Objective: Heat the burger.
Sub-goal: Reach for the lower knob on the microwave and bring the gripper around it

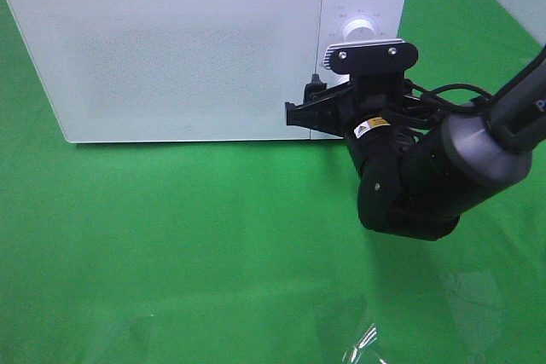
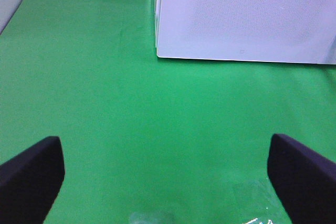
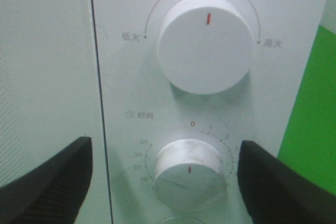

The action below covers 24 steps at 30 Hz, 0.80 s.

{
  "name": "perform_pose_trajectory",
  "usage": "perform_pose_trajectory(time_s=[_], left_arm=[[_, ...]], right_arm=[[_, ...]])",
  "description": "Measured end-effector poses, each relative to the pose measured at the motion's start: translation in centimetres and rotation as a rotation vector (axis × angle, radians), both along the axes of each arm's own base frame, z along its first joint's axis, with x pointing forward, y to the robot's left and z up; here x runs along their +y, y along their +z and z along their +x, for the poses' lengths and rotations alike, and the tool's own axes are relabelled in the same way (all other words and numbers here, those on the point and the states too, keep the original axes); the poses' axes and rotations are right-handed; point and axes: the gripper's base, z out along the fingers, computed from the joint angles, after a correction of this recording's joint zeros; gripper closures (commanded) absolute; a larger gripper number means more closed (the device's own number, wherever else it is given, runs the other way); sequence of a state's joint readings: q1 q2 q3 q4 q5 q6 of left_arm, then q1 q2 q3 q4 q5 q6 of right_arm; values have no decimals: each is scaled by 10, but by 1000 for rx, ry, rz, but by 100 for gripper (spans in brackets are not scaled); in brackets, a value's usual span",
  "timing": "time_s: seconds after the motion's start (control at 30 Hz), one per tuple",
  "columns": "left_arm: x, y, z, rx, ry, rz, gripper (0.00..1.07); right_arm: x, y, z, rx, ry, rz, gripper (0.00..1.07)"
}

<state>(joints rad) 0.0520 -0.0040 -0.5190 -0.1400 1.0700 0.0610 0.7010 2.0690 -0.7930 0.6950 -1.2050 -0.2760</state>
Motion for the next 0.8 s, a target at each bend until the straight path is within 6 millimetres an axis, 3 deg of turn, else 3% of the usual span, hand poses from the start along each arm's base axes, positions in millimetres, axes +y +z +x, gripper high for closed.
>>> perform_pose_trajectory(time_s=[0.5, 0.73, 0.8], left_arm=[[0, 0, 0, 0, 0, 0, 10], [0, 0, 0, 0, 0, 0, 10], [0, 0, 0, 0, 0, 0, 10]], right_arm=[[-4, -11, 11, 12, -32, 4, 35], [-5, -14, 14, 15, -43, 6, 42], [-4, -17, 14, 20, -43, 2, 51]])
